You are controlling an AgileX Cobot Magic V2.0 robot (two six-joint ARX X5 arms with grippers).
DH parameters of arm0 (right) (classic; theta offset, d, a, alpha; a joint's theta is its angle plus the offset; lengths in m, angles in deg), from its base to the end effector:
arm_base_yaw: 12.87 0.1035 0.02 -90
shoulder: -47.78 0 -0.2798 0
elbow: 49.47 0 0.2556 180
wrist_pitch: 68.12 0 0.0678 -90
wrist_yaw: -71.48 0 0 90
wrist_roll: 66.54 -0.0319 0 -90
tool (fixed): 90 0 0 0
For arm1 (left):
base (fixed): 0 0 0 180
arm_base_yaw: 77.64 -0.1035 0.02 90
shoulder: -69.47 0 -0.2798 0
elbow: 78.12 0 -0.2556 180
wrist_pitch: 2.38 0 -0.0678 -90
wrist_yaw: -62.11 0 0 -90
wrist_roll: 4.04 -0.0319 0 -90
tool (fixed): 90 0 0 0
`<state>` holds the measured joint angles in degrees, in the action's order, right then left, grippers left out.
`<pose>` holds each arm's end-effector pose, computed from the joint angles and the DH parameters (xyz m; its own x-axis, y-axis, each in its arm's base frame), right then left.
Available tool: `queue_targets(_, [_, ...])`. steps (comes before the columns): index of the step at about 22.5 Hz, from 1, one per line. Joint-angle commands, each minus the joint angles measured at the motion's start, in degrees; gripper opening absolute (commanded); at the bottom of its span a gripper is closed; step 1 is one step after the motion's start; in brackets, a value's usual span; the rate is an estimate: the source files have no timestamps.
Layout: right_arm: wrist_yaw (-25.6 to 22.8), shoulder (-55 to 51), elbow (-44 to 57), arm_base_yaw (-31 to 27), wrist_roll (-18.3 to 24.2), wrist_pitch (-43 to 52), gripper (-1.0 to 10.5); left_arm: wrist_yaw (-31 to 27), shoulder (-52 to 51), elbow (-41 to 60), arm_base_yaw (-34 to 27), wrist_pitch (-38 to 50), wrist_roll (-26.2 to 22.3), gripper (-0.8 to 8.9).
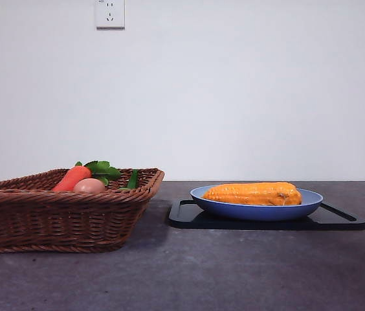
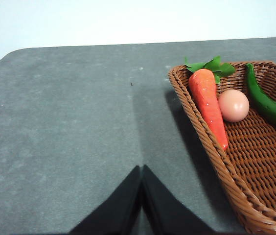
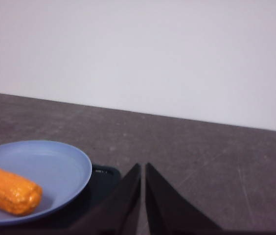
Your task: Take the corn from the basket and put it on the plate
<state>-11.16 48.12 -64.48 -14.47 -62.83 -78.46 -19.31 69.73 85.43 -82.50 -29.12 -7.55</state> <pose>0.0867 0.0017 0.1774 0.9921 0.1004 0.0749 -0.0949 0.9927 -0.0742 0.0834 0.0023 0.1578 0.9812 -0.0663 -0.1810 0.0734 0.9968 0.0329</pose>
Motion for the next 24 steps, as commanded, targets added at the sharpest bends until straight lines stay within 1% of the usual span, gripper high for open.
queue_targets(1, [-0.11, -0.13, 0.85, -0.02, -1.40, -0.96, 0.0, 0.24, -0.09, 0.74, -0.15, -2.05, 0.11, 0.04])
queue_targets(13, [-0.09, -0.13, 0.85, -0.02, -1.81, -12.52, 0.0, 0.24, -0.09, 0.74, -0.15, -2.03, 0.11, 0.04])
queue_targets(24, [-0.11, -0.13, 0.81, -0.04, -1.79, -12.26, 0.0, 0.24, -0.09, 0.74, -0.15, -2.03, 0.11, 0.04])
